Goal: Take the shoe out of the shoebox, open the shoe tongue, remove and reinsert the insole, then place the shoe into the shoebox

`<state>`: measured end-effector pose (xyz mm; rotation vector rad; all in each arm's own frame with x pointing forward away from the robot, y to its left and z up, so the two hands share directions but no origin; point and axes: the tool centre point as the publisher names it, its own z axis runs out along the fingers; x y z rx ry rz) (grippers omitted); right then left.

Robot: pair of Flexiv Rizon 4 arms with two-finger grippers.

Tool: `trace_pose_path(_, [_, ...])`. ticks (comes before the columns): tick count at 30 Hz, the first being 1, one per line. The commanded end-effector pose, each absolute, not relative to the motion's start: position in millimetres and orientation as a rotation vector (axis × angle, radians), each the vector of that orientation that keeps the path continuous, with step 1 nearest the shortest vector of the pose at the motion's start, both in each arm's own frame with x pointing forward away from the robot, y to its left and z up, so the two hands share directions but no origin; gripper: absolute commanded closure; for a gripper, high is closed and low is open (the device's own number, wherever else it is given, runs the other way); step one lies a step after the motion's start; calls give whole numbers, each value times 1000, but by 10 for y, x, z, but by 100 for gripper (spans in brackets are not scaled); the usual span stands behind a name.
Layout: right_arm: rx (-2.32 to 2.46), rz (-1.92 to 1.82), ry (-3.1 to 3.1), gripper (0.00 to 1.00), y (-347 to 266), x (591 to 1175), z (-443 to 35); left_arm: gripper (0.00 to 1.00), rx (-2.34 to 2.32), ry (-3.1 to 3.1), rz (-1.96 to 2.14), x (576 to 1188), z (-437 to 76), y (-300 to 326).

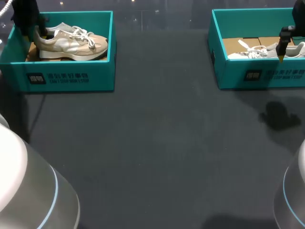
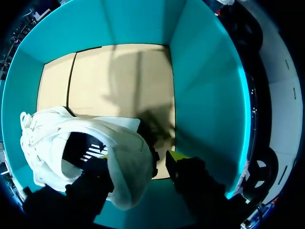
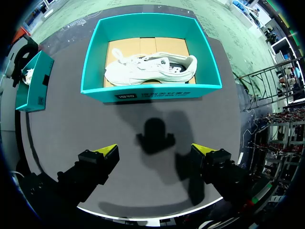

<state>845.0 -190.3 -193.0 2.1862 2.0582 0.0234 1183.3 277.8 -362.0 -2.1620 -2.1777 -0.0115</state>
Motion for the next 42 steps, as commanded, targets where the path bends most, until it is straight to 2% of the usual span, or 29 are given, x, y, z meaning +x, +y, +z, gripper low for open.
trace_pose_path(1, [2186, 24, 2058, 0, -1902, 8446, -1931, 51, -2161, -2176, -23, 11800, -3642, 2767])
trace_pose_path(12, [2186, 24, 2058, 0, -1902, 8446, -1931, 55, -2157, -2164, -44, 11762, -3665, 2713])
trace_pose_path(14, [2186, 24, 2058, 0, -1902, 8446, -1931, 62, -2156, -2163, -47, 11758, -3670, 2709])
trace_pose_path(19, [2186, 24, 2058, 0, -1902, 8446, -1931, 99, -2148, -2163, -48, 11756, -3683, 2709])
trace_pose_path(34, [2186, 24, 2058, 0, -1902, 8446, -1931, 100, -2152, -2183, -59, 11747, -3565, 2854])
trace_pose_path(42, [2186, 24, 2058, 0, -1902, 8446, -1931, 100, -2148, -2214, -50, 11761, -3309, 2951])
